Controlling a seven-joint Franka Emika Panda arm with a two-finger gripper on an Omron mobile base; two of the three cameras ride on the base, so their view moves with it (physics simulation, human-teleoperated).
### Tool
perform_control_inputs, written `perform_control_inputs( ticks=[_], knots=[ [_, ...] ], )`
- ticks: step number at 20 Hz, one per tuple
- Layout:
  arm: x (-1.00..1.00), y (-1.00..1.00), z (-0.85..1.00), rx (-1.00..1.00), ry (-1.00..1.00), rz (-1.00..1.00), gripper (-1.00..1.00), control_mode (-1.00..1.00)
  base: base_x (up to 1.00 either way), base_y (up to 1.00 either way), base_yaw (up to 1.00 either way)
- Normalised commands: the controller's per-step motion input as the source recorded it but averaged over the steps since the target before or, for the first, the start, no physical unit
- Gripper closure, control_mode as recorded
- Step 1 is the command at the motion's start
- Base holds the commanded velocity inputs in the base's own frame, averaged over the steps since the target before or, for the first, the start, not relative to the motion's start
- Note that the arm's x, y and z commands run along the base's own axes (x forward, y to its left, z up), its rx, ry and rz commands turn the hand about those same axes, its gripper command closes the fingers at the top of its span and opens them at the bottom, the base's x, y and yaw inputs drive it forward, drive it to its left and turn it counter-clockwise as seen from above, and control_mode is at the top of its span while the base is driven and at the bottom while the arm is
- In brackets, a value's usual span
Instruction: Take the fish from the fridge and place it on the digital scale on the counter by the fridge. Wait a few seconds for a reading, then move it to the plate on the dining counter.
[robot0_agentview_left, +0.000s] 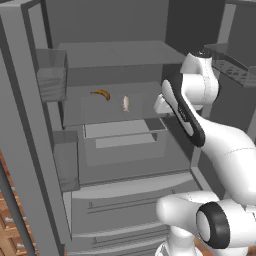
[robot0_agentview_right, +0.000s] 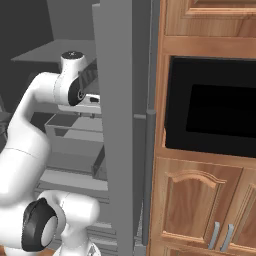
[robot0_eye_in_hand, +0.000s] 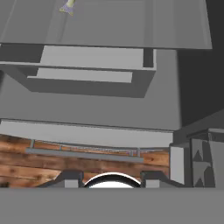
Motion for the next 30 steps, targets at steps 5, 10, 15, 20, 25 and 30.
perform_control_inputs(
  ticks=[5, 10, 15, 20, 25, 30],
  knots=[
    [-0.11, 0.14, 0.1, 0.0, -0.13, 0.0, -1.0, -1.0, 0.0, 0.0, 0.0],
    [-0.05, 0.47, 0.31, 0.0, -0.19, 0.0, -1.0, -1.0, 0.0, 0.0, 0.0],
    [0.16, 0.31, 0.0, 0.0, -0.14, 0.0, -1.0, -1.0, 0.0, 0.0, 0.0],
    [0.39, 0.14, 0.0, 0.06, -0.08, 0.0, -1.0, -1.0, 0.0, 0.0, 0.0],
    [0.56, 0.3, -0.01, 0.03, -0.07, 0.0, -1.0, -1.0, 0.0, 0.0, 0.0],
    [0.44, 0.3, -0.1, 0.01, -0.12, 0.0, -1.0, -1.0, 0.0, 0.0, 0.0]
  ],
)
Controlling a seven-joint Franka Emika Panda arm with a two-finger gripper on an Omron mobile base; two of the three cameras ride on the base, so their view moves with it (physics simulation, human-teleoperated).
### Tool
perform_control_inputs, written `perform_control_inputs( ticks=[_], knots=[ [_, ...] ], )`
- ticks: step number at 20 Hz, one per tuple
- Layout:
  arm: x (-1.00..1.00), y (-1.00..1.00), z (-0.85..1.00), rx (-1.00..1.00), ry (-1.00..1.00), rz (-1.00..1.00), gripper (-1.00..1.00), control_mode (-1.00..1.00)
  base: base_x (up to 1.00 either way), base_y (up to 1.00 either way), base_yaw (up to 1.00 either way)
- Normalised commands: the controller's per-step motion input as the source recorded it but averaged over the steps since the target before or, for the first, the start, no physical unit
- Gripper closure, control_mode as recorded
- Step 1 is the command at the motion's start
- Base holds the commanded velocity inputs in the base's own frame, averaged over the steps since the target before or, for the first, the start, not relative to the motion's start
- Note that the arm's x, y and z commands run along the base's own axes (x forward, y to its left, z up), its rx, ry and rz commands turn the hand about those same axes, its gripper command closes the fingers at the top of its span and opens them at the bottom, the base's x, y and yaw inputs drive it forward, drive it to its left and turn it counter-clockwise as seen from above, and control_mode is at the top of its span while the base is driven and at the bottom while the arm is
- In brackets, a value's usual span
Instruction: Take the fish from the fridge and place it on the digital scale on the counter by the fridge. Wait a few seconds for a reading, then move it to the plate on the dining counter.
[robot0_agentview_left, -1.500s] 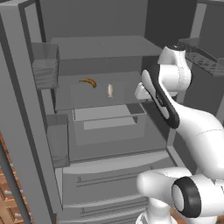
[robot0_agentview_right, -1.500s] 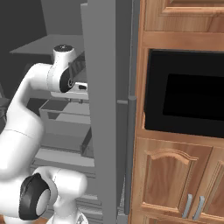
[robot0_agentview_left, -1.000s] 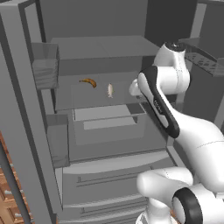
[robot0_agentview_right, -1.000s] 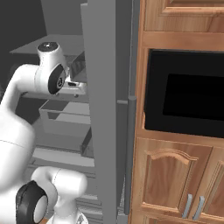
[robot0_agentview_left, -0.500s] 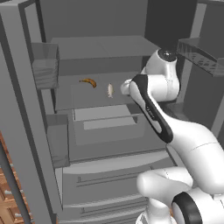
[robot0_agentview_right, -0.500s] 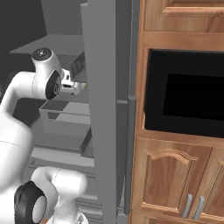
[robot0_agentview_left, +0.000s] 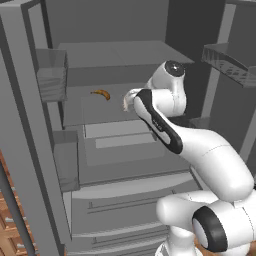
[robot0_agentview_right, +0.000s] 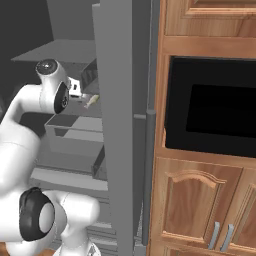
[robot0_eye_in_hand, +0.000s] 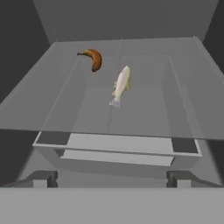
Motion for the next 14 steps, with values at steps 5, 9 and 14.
perform_control_inputs(
  ticks=[5, 9, 14],
  knots=[
    [0.35, 0.0, -0.32, 0.0, -0.06, 0.0, -1.0, -1.0, 0.0, 0.0, 0.0],
    [0.28, 0.0, -0.49, 0.0, -0.02, 0.0, -1.0, -1.0, 0.0, 0.0, 0.0],
    [0.2, 0.0, -0.35, 0.0, -0.01, 0.0, -1.0, -1.0, 0.0, 0.0, 0.0]
  ],
)
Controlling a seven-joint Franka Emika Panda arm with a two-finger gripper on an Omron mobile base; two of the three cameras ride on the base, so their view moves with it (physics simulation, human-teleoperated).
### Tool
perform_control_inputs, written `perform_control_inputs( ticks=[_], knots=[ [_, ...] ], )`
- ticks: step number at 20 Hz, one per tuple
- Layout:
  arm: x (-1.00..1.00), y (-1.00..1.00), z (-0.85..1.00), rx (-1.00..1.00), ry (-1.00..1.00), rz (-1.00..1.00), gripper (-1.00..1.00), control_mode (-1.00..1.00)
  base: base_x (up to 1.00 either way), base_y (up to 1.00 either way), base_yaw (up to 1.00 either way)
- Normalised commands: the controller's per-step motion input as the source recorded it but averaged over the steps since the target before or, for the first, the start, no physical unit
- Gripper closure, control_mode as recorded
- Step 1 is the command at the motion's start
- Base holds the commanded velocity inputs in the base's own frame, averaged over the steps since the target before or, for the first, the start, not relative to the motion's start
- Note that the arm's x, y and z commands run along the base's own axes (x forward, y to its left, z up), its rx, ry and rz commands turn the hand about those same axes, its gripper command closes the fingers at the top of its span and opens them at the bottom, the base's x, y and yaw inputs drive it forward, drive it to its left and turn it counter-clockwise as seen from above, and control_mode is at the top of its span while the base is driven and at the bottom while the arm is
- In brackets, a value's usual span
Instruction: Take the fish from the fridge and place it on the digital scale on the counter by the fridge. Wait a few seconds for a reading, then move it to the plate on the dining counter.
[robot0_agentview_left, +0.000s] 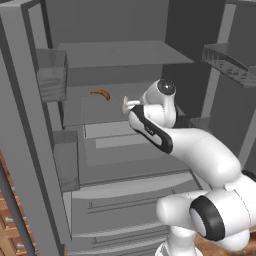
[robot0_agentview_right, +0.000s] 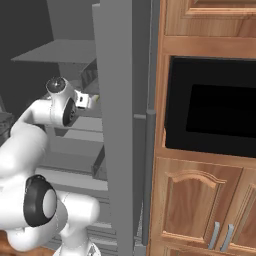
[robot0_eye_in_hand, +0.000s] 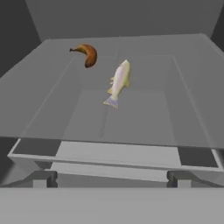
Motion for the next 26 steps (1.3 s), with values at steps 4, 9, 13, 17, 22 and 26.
perform_control_inputs(
  ticks=[4, 9, 13, 17, 22, 26],
  knots=[
    [0.2, 0.01, -0.2, -0.09, 0.05, 0.0, -1.0, -1.0, 0.0, 0.0, 0.0],
    [0.28, 0.0, -0.33, -0.04, 0.04, 0.0, -1.0, -1.0, 0.0, 0.0, 0.0],
    [0.37, 0.0, -0.11, 0.0, 0.0, 0.0, -1.0, -1.0, 0.0, 0.0, 0.0],
    [0.18, 0.0, 0.0, 0.0, 0.0, 0.0, -1.0, -1.0, 0.0, 0.0, 0.0],
    [0.27, 0.0, 0.0, 0.0, 0.0, 0.0, -1.0, -1.0, 0.0, 0.0, 0.0],
    [0.45, 0.05, 0.0, 0.0, 0.0, 0.0, -1.0, -1.0, 0.0, 0.0, 0.0]
  ],
)
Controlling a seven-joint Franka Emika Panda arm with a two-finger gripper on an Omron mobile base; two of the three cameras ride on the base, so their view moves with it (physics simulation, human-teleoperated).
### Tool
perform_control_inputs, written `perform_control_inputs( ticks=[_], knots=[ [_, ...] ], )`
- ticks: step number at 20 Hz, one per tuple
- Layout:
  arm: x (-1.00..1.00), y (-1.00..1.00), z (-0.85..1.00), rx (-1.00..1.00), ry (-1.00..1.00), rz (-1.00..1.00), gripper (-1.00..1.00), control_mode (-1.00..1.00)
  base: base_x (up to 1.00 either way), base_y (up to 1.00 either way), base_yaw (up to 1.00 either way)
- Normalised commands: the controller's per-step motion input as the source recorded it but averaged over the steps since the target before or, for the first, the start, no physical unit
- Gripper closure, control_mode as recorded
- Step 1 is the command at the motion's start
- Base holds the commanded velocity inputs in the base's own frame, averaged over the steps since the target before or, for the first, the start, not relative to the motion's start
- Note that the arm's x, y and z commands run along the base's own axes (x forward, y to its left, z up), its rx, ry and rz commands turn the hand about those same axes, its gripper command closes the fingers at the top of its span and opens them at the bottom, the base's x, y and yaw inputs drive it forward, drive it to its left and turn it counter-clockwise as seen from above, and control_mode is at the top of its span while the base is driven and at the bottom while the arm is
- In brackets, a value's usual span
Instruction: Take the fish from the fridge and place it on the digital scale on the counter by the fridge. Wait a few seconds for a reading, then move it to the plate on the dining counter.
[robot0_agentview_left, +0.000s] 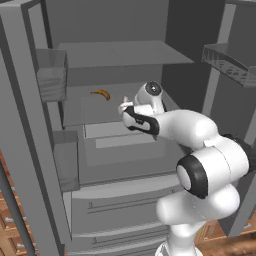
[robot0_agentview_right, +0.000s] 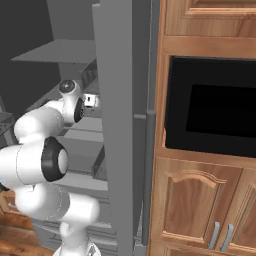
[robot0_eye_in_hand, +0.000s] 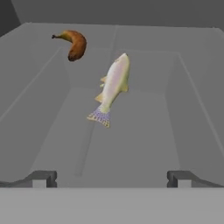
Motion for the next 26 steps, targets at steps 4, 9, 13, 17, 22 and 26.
perform_control_inputs(
  ticks=[4, 9, 13, 17, 22, 26],
  knots=[
    [0.59, 0.1, 0.0, 0.0, 0.01, 0.0, -1.0, -1.0, 0.0, 0.0, 0.0],
    [0.45, 0.18, -0.04, 0.0, 0.03, 0.0, -1.0, -1.0, 0.0, 0.0, 0.0],
    [0.4, 0.18, -0.17, 0.0, 0.01, 0.0, -1.0, -1.0, 0.0, 0.0, 0.0],
    [0.45, 0.18, -0.21, 0.0, 0.01, 0.0, -1.0, -1.0, 0.0, 0.0, 0.0],
    [0.55, 0.07, -0.21, 0.0, 0.02, 0.0, -1.0, -1.0, 0.0, 0.0, 0.0],
    [0.44, 0.0, -0.02, 0.0, 0.1, 0.0, -1.0, -1.0, 0.0, 0.0, 0.0]
  ],
)
